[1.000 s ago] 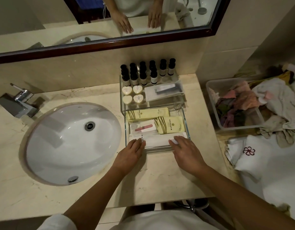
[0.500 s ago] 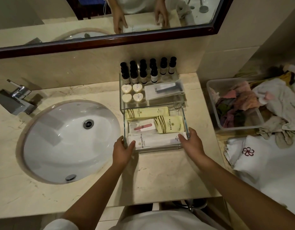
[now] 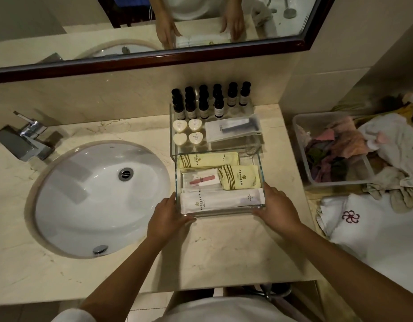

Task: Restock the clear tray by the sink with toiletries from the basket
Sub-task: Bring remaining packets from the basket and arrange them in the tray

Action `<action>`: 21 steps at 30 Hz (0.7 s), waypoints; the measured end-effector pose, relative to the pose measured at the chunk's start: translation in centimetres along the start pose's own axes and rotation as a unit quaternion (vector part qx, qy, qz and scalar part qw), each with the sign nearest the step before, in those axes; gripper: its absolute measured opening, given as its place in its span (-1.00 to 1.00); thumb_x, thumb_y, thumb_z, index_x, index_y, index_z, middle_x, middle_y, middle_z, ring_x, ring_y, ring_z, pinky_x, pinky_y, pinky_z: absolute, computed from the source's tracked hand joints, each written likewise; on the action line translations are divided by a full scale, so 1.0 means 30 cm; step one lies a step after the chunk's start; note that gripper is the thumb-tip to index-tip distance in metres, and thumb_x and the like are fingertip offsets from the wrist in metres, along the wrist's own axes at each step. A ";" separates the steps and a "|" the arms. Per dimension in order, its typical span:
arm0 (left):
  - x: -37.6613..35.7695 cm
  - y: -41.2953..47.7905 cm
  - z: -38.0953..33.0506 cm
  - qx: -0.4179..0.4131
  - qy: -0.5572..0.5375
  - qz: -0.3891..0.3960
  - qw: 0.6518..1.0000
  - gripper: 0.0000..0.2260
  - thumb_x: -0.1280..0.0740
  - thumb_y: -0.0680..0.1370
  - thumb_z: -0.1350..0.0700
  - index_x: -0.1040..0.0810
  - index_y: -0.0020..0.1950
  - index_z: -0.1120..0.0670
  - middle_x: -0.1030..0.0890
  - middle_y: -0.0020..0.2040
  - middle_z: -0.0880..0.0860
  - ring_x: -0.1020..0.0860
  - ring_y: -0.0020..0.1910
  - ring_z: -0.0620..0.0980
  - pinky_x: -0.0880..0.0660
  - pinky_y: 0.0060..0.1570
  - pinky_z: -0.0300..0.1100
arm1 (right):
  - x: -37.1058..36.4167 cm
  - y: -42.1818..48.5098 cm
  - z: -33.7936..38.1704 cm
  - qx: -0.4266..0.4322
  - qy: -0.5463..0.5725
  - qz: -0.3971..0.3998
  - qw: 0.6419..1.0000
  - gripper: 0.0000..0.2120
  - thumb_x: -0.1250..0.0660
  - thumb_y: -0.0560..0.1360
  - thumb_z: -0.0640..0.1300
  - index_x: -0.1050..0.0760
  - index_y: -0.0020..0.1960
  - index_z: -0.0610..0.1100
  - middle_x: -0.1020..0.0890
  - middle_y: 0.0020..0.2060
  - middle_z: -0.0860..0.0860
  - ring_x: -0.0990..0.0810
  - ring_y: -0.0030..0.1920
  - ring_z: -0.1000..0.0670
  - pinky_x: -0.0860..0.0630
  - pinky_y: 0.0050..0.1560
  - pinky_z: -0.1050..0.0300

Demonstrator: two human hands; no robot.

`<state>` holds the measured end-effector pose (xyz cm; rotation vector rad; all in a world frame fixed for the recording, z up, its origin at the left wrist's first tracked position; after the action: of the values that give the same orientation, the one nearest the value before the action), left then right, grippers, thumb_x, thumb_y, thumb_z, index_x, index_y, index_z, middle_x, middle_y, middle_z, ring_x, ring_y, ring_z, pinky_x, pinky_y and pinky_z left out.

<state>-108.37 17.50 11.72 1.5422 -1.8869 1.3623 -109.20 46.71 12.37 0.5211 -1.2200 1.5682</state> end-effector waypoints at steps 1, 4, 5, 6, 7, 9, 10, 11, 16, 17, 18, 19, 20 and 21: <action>0.002 -0.001 -0.001 0.005 -0.003 0.001 1.000 -0.29 -0.49 0.33 -0.17 -0.34 0.38 0.04 -0.54 0.23 0.07 -0.49 0.17 0.06 -0.51 0.07 -0.04 | 0.001 0.001 -0.005 -0.010 0.018 0.002 1.000 -0.19 -0.47 0.37 0.00 -0.12 0.48 -0.08 -0.52 0.23 -0.07 -0.51 0.16 -0.12 -0.49 0.14 0.00; 0.006 -0.009 -0.007 0.016 -0.032 0.000 0.999 -0.35 -0.48 0.36 -0.12 -0.37 0.38 0.02 -0.56 0.24 0.04 -0.52 0.15 0.06 -0.50 0.03 -0.07 | -0.008 0.003 -0.011 -0.017 0.069 0.010 0.997 -0.25 -0.49 0.35 -0.05 -0.20 0.43 -0.05 -0.58 0.19 -0.05 -0.58 0.10 -0.11 -0.55 0.09 0.00; 0.007 -0.013 -0.011 0.019 -0.048 -0.004 0.999 -0.38 -0.49 0.37 -0.09 -0.39 0.36 0.03 -0.57 0.22 0.04 -0.53 0.14 0.06 -0.48 0.00 -0.10 | -0.007 0.001 -0.010 -0.016 0.072 0.011 0.997 -0.29 -0.49 0.35 -0.05 -0.23 0.40 -0.05 -0.59 0.18 -0.04 -0.59 0.09 -0.11 -0.55 0.09 0.01; 0.012 -0.016 -0.015 0.020 -0.064 -0.011 0.998 -0.41 -0.50 0.37 -0.06 -0.41 0.34 0.03 -0.58 0.20 0.05 -0.54 0.11 0.06 -0.46 -0.04 -0.13 | -0.002 -0.001 -0.009 -0.018 0.073 0.012 0.997 -0.32 -0.48 0.36 -0.06 -0.25 0.38 -0.05 -0.59 0.18 -0.04 -0.60 0.08 -0.11 -0.55 0.09 0.01; 0.016 -0.021 -0.018 0.023 -0.081 -0.017 0.996 -0.43 -0.51 0.37 -0.03 -0.43 0.33 0.04 -0.59 0.18 0.05 -0.55 0.09 0.05 -0.45 -0.05 -0.16 | -0.003 -0.003 -0.011 -0.021 0.076 0.018 0.997 -0.34 -0.48 0.36 -0.08 -0.26 0.37 -0.05 -0.59 0.17 -0.04 -0.60 0.08 -0.12 -0.55 0.09 0.01; 0.021 -0.028 -0.017 0.028 -0.110 -0.026 0.993 -0.42 -0.51 0.37 0.00 -0.44 0.33 0.08 -0.60 0.18 0.06 -0.55 0.08 0.05 -0.45 -0.01 -0.16 | -0.006 -0.003 -0.010 -0.021 0.089 0.030 0.995 -0.32 -0.48 0.37 -0.12 -0.24 0.39 -0.07 -0.59 0.17 -0.06 -0.60 0.09 -0.12 -0.53 0.11 0.02; 0.018 -0.029 -0.014 0.031 -0.122 -0.028 0.992 -0.42 -0.52 0.37 0.00 -0.45 0.33 0.09 -0.60 0.18 0.06 -0.55 0.08 0.05 -0.45 0.01 -0.16 | -0.005 -0.004 -0.007 -0.021 0.099 0.032 0.994 -0.31 -0.48 0.37 -0.15 -0.24 0.40 -0.07 -0.59 0.18 -0.07 -0.59 0.11 -0.12 -0.52 0.13 0.02; 0.016 -0.032 -0.012 0.033 -0.129 -0.029 0.991 -0.43 -0.52 0.37 0.01 -0.45 0.32 0.11 -0.60 0.18 0.07 -0.55 0.08 0.05 -0.45 0.01 -0.16 | -0.005 -0.004 -0.005 -0.024 0.114 0.032 0.993 -0.31 -0.48 0.37 -0.17 -0.23 0.41 -0.08 -0.58 0.20 -0.07 -0.58 0.13 -0.12 -0.51 0.15 0.02; 0.025 -0.031 -0.020 0.028 -0.154 -0.038 0.987 -0.43 -0.53 0.36 0.07 -0.45 0.31 0.14 -0.60 0.16 0.09 -0.54 -0.04 0.00 -0.44 -0.03 -0.21 | -0.003 -0.003 -0.006 -0.040 0.149 0.032 0.987 -0.29 -0.49 0.36 -0.21 -0.24 0.41 -0.10 -0.57 0.20 -0.09 -0.58 0.13 -0.11 -0.49 0.13 0.04; 0.027 -0.029 -0.018 0.028 -0.157 -0.036 0.987 -0.42 -0.53 0.35 0.07 -0.45 0.32 0.14 -0.59 0.16 0.09 -0.52 -0.06 -0.03 -0.44 -0.03 -0.21 | -0.001 -0.003 -0.008 -0.042 0.158 0.034 0.986 -0.29 -0.50 0.36 -0.22 -0.24 0.41 -0.10 -0.57 0.20 -0.09 -0.59 0.12 -0.10 -0.50 0.13 0.04; 0.028 -0.027 -0.016 0.029 -0.160 -0.032 0.986 -0.40 -0.54 0.35 0.07 -0.44 0.33 0.13 -0.59 0.16 0.08 -0.51 -0.06 -0.04 -0.44 -0.04 -0.23 | 0.002 -0.004 -0.008 -0.043 0.168 0.036 0.984 -0.30 -0.50 0.35 -0.22 -0.25 0.40 -0.10 -0.58 0.19 -0.09 -0.59 0.11 -0.10 -0.50 0.13 0.04; 0.031 -0.025 -0.015 0.028 -0.164 -0.029 0.986 -0.39 -0.54 0.35 0.07 -0.43 0.35 0.13 -0.58 0.16 0.07 -0.51 -0.05 -0.04 -0.44 -0.04 -0.24 | 0.005 -0.002 -0.008 -0.043 0.178 0.038 0.982 -0.30 -0.49 0.35 -0.23 -0.25 0.40 -0.10 -0.58 0.18 -0.08 -0.59 0.11 -0.09 -0.50 0.13 0.05; 0.034 -0.024 -0.015 0.029 -0.165 -0.027 0.985 -0.39 -0.53 0.35 0.06 -0.42 0.36 0.12 -0.58 0.17 0.06 -0.51 -0.04 -0.04 -0.44 -0.04 -0.25 | 0.009 -0.002 -0.007 -0.041 0.184 0.041 0.981 -0.31 -0.49 0.35 -0.23 -0.26 0.40 -0.11 -0.59 0.16 -0.08 -0.58 0.10 -0.08 -0.50 0.12 0.06; 0.036 -0.023 -0.014 0.031 -0.167 -0.024 0.985 -0.40 -0.53 0.36 0.07 -0.42 0.36 0.11 -0.57 0.17 0.05 -0.51 -0.05 -0.04 -0.45 -0.05 -0.27 | 0.013 -0.001 -0.008 -0.038 0.185 0.043 0.981 -0.30 -0.50 0.35 -0.23 -0.26 0.40 -0.11 -0.60 0.11 -0.07 -0.58 0.07 -0.07 -0.50 0.08 0.10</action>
<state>-108.27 17.28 13.05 1.9359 -1.9947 1.2113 -109.25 47.12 12.62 0.1174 -1.0202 1.5978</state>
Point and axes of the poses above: each hand's wrist, its own y-axis towards the middle knuckle, its own x-axis out of the back of the hand, z = x × y, the point moved 8 cm from there along y, towards the middle knuckle
